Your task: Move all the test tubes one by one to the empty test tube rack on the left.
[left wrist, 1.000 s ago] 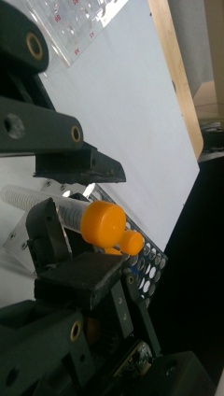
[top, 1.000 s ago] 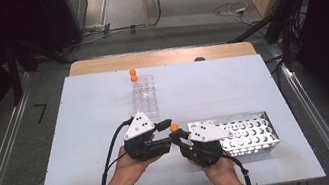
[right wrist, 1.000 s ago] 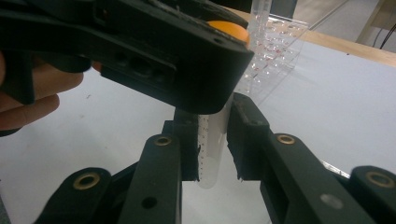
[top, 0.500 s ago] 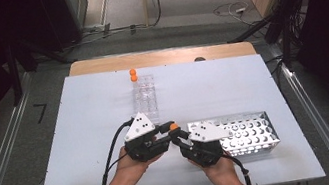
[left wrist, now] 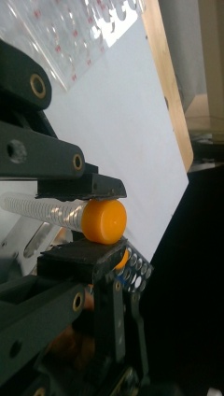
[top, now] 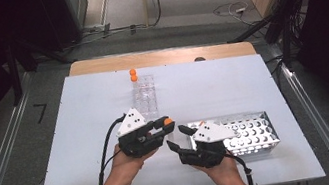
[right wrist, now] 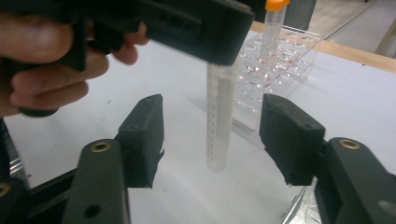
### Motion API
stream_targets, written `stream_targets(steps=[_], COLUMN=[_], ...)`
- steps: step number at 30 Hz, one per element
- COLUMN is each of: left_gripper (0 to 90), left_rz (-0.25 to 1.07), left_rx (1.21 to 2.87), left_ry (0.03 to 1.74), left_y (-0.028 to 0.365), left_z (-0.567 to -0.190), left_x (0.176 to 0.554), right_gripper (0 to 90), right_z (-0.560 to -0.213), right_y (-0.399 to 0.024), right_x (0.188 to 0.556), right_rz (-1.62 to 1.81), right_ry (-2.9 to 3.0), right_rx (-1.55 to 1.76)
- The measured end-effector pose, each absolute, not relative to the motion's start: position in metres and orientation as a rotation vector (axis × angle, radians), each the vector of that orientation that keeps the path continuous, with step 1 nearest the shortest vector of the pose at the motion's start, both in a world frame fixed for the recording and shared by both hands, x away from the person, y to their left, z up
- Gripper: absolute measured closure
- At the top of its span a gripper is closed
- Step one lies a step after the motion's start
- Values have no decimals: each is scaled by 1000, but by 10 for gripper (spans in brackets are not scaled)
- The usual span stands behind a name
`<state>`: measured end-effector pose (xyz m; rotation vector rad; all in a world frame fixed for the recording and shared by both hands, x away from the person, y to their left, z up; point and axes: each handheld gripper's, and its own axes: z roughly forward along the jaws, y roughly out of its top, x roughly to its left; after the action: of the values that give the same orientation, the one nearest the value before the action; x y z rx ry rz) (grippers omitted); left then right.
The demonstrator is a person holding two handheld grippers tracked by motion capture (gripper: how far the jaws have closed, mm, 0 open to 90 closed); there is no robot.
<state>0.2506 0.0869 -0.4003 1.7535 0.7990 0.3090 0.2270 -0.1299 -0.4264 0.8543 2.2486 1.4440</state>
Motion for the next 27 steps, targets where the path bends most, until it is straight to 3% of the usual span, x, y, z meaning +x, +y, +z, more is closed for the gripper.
stream_targets(steps=[13,27], left_gripper=[704,704], left_rz=[399,493], left_rx=[1676,1627], left_ry=[896,1007], left_y=[119,145], left_z=[-386,-382], left_x=[268,293], right_gripper=[165,145], right_z=[-409,-401], right_y=[-147,-164], right_x=[210,201], right_rz=[1446,1436], right_ry=[2272,2233], right_rx=[836,853])
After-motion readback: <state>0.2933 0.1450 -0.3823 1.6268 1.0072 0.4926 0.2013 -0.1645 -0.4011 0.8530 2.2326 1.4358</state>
